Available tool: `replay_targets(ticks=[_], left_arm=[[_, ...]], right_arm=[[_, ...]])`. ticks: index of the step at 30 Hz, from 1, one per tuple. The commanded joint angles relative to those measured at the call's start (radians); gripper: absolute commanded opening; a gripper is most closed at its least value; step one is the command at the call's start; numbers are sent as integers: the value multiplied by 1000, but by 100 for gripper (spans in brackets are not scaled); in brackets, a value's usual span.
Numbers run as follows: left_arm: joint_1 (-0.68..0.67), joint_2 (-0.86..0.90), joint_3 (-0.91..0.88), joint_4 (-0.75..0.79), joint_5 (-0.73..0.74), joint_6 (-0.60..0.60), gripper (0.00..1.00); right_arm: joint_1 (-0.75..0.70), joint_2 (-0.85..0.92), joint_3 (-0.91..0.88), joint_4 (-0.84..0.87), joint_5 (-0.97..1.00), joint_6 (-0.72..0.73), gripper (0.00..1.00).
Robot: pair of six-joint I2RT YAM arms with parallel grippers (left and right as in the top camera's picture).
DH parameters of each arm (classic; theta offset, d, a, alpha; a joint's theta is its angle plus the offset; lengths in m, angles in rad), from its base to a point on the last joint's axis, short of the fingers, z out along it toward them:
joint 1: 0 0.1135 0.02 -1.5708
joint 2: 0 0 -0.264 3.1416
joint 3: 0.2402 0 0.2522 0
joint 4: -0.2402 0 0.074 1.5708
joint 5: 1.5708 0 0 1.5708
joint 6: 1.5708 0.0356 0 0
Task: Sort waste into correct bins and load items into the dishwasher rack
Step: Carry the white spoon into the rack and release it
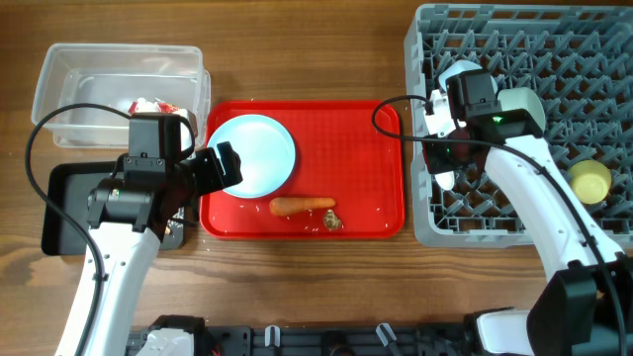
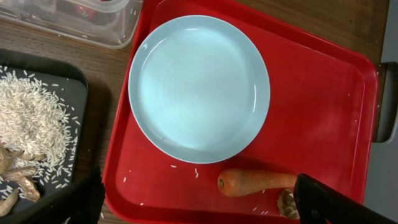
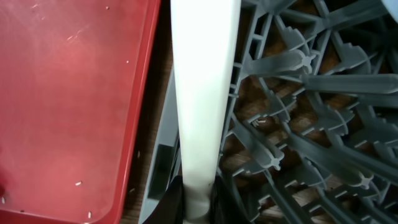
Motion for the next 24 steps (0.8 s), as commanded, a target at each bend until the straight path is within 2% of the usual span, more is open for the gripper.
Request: replay_targets(ticks=[1,6,15,16,19,22,24], left_arm=[[5,-2,-2,0,-10,-10,98],[5,-2,-2,-1,-10,-10,99],[5,-2,-2,1,-10,-10,100],[5,-2,-2,4,-10,-10,100],[5,3,-2,18,-9,-10,100],[2,26,-2,44,-2,-10,100],[-8,49,-2,60,-3,-2,99]], right_arm=[[-3,22,-17,11,3,43,5],[-3,22,-16,1,3,43,21],[-3,-69,31,-11,2,51,33],[-3,-100,37,-11,2,51,45],[-3,-175,40,-4,2,50,67],[-3,-239,40,-6,-8,51,76],[-3,-262,40,3,-100,51,79]])
